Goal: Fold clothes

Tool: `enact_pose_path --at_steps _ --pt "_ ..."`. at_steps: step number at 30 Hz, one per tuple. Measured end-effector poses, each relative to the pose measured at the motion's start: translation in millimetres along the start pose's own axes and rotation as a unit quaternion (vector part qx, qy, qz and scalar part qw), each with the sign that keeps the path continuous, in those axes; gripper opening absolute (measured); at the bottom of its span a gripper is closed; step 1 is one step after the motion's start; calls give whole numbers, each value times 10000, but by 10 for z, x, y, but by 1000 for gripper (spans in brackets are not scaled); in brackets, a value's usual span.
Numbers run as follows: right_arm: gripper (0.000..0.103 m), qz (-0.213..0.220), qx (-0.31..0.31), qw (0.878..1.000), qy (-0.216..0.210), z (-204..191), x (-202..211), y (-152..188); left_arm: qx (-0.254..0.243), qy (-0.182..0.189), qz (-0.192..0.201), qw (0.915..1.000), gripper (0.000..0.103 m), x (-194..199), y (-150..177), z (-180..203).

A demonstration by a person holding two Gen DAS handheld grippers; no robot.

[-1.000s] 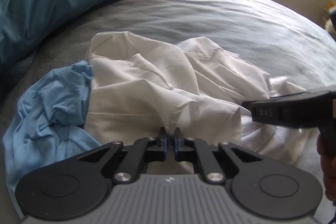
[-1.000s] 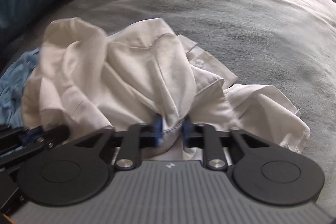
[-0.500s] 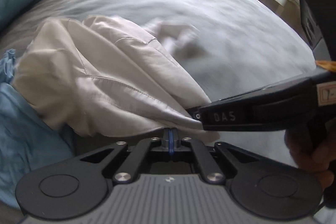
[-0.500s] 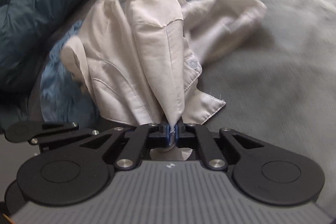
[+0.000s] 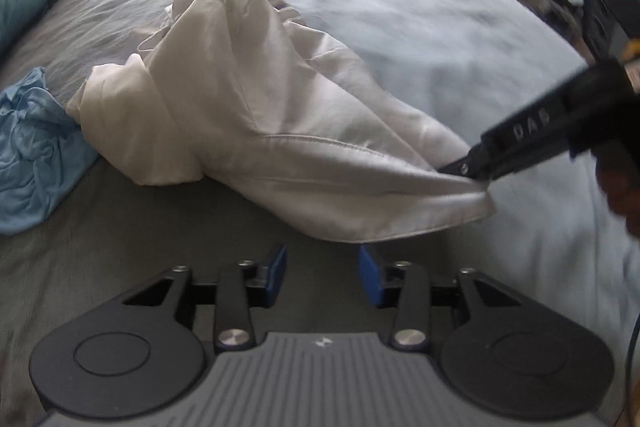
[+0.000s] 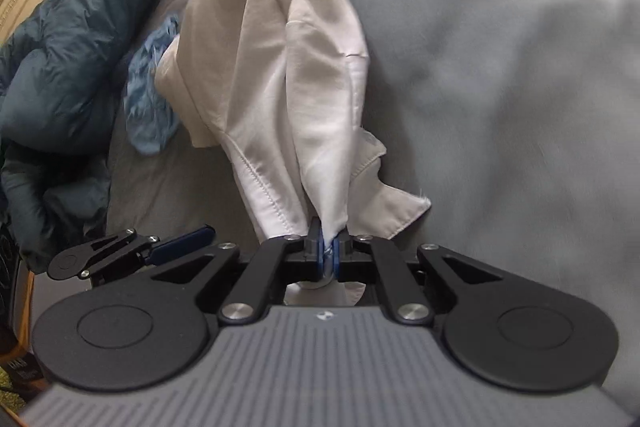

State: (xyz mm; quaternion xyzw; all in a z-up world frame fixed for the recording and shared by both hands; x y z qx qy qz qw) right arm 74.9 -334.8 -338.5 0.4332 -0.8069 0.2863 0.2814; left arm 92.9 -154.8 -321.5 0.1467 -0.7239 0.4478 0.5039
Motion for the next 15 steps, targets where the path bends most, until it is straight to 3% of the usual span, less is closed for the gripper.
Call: enact_pose_path --at_steps 6,9,15 --pt "2 -305 -587 9978 44 181 434 750 -463 7 -278 9985 47 240 518 590" --pt "2 -457 -809 9955 181 276 639 1058 -338 195 -569 9976 47 281 721 885" --pt "10 -167 -491 9941 953 425 970 1172 -301 115 -496 9982 48 300 733 1134"
Point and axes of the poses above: each gripper's, at about its wrist camera, not at the fingertips, and x roughly against the way its jaws point, z to its right, y to its underside, the point moved 4 cm from there along -x, roughly the way its jaws point, and after that the axes turned 11 degrees about -y, right-handed, at the moved point
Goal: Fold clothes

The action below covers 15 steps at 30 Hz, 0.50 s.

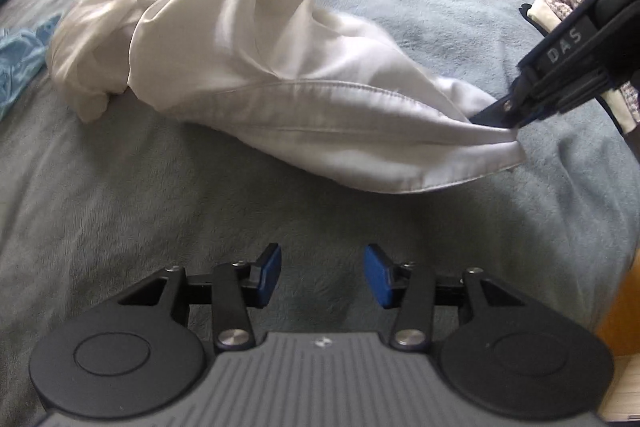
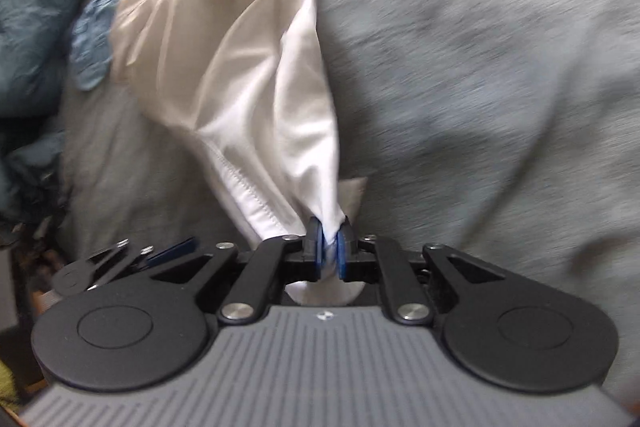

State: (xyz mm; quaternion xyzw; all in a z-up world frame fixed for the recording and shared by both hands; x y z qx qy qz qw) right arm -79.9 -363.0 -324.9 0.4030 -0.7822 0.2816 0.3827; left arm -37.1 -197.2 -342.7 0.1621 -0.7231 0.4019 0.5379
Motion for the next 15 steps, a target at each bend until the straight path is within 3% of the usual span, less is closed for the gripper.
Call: enact_pose_path --at_steps 4,7,11,15 --pt "22 572 616 9955 438 -11 327 -26 -111 -176 40 9998 49 -69 -79 -70" --pt "26 932 1602 9808 607 -175 470 67 -88 -313 108 9994 49 -124 -172 -170" --pt "31 752 2835 9547 506 -341 420 238 214 -382 237 9988 49 -195 -400 -370" --pt "34 396 3665 9291 290 -462 274 362 388 -345 433 9977 50 -323 -745 -494"
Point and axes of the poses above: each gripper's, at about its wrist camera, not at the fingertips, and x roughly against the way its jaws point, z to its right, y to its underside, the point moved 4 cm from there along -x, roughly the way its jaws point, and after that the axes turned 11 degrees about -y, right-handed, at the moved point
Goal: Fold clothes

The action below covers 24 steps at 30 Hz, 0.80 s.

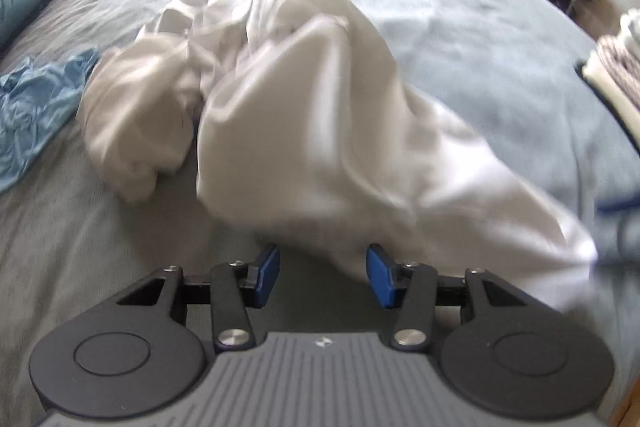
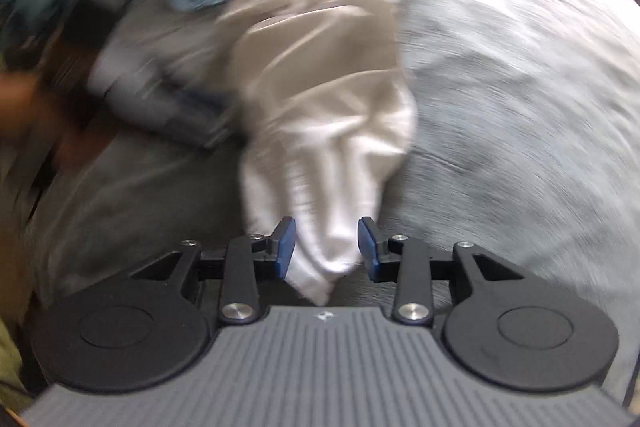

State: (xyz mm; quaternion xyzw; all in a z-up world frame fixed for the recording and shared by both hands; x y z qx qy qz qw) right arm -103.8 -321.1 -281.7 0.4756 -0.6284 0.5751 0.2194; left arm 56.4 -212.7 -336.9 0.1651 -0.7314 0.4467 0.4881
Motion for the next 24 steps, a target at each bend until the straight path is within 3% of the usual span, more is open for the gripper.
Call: enact_pose_path --at_steps 2,8,11,13,14,18,19,21,24 --pt "41 -84 378 9991 -168 -105 -54 12 -83 39 82 9999 50 -103 -180 12" --pt "47 -98 1539 9878 -220 -230 -336 -24 -141 350 -14 9993 51 -484 -665 136" --pt "47 -118 2155 9764 129 -200 -506 -47 -143 458 -143 9987 51 -601 -796 163" --pt "45 -43 2211 9743 420 -133 -559 -99 -137 512 -154 9985 51 -558 -808 133" --pt "43 24 2046 9778 458 -77 -557 -150 -129 535 -141 9984 51 -505 -799 98" --pt "15 363 842 9955 232 195 -382 -346 -7 566 -46 9984 55 -209 -721 -85" --pt "14 443 491 9977 153 268 -327 -390 26 568 3 9984 55 -99 -693 -136" --pt "9 619 -270 9977 -39 424 -215 -474 28 585 141 9982 56 121 -645 -208" --pt "6 887 -1274 9874 -299 639 -90 -549 -260 716 362 9964 60 372 -550 -142"
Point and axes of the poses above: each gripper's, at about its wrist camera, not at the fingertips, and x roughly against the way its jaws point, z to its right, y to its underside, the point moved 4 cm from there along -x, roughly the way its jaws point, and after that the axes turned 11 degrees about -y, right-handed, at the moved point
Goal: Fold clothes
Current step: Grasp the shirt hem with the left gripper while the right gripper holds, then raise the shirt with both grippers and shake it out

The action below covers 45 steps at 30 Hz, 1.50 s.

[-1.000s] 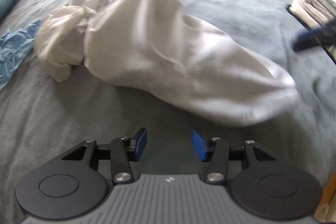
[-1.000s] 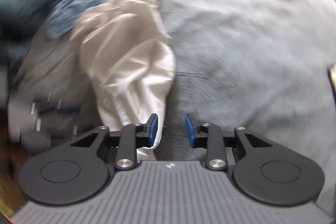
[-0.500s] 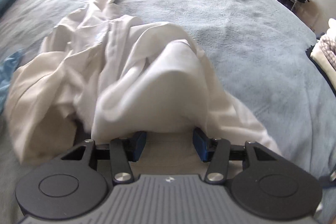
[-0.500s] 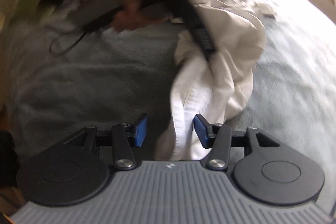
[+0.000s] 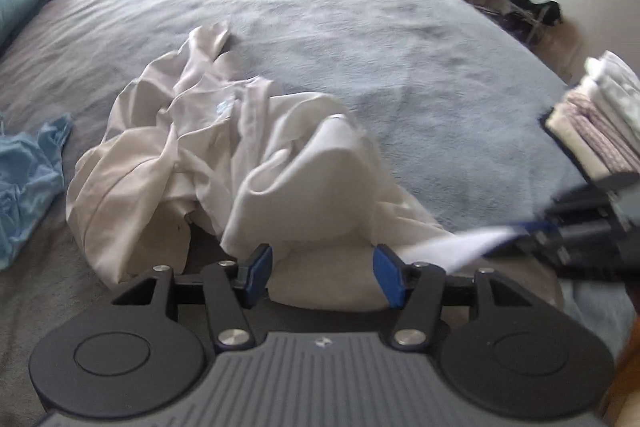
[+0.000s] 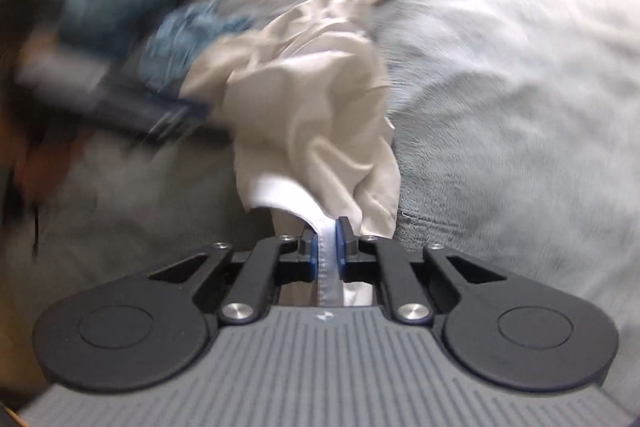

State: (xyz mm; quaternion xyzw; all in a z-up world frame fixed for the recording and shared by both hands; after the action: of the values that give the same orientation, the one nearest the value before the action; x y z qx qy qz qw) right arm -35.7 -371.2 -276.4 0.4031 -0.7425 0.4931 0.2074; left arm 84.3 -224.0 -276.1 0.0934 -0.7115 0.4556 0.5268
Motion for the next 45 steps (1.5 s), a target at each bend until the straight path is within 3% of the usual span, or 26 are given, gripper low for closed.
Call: enact_pose_path --at_steps 3,8,14,22,27,30,37,41,45 --pt "4 133 -575 9982 -85 126 38 -53 -664 -23 17 9978 61 -26 140 269" --pt "2 287 -979 9944 -272 186 90 -91 -1464 -663 141 9869 56 -330 305 671" --pt "2 340 -1009 9934 -433 117 196 -131 -949 -729 360 9922 53 -319 219 710" --pt "1 478 -882 9942 -387 94 328 -180 -522 -1121 175 9922 34 -267 210 401" --pt "2 444 -885 9941 -451 135 280 -145 -400 -1154 -11 9925 9 -342 204 281" --pt "5 358 -840 9947 -483 120 221 -106 -290 -1045 13 9941 2 -324 184 293" --pt "8 2 -893 9957 -245 93 71 193 68 -1120 210 9935 2 7 55 313" --pt "20 -21 -995 9950 -116 46 -56 358 256 -1186 424 9917 2 432 -126 313" --pt "20 36 -981 9952 39 -51 -188 447 308 -1287 751 9884 2 923 -362 301"
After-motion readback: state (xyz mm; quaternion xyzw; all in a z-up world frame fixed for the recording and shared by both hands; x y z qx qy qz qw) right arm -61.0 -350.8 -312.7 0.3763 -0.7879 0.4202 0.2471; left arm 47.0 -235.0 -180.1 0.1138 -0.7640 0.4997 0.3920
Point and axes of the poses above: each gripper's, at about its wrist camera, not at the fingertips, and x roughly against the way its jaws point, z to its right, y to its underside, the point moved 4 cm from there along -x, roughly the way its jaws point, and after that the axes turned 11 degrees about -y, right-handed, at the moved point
